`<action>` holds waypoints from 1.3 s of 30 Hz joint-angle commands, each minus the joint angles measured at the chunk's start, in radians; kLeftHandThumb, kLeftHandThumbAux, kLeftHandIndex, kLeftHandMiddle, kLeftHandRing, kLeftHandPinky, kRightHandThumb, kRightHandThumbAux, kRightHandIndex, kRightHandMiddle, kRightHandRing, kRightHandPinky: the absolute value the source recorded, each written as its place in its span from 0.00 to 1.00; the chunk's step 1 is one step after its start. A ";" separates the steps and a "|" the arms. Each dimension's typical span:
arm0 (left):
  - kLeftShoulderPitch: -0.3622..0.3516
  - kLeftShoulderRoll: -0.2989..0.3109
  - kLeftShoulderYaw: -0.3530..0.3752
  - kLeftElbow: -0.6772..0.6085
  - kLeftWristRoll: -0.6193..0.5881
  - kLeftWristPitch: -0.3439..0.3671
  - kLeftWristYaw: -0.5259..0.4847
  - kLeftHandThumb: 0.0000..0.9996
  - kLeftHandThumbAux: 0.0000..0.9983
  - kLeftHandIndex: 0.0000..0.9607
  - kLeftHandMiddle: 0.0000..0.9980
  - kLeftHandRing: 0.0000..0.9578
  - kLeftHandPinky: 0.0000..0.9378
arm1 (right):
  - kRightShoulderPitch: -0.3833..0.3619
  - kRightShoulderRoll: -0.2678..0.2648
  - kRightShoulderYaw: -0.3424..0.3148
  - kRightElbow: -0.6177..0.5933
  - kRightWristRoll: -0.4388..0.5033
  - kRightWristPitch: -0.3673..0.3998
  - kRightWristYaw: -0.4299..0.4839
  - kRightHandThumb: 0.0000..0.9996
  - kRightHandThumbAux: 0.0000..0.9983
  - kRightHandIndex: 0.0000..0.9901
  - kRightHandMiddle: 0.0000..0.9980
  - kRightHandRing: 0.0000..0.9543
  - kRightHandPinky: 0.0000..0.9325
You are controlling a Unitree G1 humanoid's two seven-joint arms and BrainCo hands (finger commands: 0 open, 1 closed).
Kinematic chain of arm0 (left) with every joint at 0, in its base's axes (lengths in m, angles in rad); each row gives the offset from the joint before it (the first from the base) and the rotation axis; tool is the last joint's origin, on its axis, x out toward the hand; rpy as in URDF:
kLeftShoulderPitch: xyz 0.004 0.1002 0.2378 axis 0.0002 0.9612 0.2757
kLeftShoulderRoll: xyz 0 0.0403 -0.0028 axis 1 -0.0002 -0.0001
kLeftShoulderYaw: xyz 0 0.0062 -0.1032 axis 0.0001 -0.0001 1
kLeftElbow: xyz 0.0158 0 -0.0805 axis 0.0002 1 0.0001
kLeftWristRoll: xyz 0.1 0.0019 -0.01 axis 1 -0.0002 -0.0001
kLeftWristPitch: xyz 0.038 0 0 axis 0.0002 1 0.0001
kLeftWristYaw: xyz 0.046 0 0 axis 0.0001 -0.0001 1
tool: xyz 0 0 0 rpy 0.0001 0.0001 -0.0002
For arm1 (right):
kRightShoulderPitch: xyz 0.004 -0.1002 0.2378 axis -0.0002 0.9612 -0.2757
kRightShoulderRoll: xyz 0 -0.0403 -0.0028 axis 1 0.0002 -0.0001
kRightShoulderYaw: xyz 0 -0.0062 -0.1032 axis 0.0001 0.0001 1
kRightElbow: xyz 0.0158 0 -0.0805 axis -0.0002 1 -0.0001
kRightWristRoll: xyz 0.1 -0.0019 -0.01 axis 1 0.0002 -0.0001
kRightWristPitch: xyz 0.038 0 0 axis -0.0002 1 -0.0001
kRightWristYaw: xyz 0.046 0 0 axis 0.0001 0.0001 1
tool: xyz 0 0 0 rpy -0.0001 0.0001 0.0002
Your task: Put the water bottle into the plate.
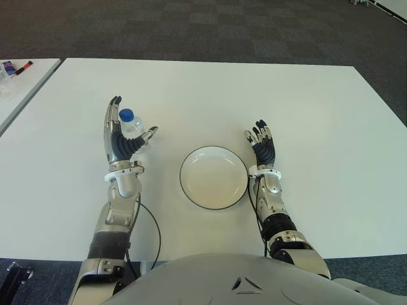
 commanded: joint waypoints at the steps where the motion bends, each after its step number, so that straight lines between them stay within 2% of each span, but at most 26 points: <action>1: -0.032 0.019 -0.004 0.028 0.031 0.026 0.012 0.00 0.80 0.05 0.05 0.05 0.13 | 0.035 0.052 -0.007 0.058 -0.005 0.047 -0.004 0.00 0.76 0.08 0.07 0.05 0.09; 5: -0.041 0.026 0.000 0.032 0.045 0.044 0.016 0.00 0.80 0.07 0.06 0.07 0.15 | 0.036 0.052 -0.006 0.059 -0.007 0.044 -0.003 0.00 0.76 0.08 0.06 0.05 0.10; 13: -0.047 0.039 0.005 0.033 0.060 0.067 0.020 0.00 0.81 0.10 0.08 0.08 0.13 | 0.039 0.051 -0.009 0.058 -0.007 0.044 0.003 0.00 0.76 0.08 0.07 0.05 0.10; 39: -0.074 0.079 0.011 0.104 0.055 0.006 0.099 0.00 0.77 0.13 0.14 0.11 0.13 | 0.032 0.045 -0.018 0.066 -0.007 0.049 0.011 0.01 0.77 0.08 0.07 0.05 0.10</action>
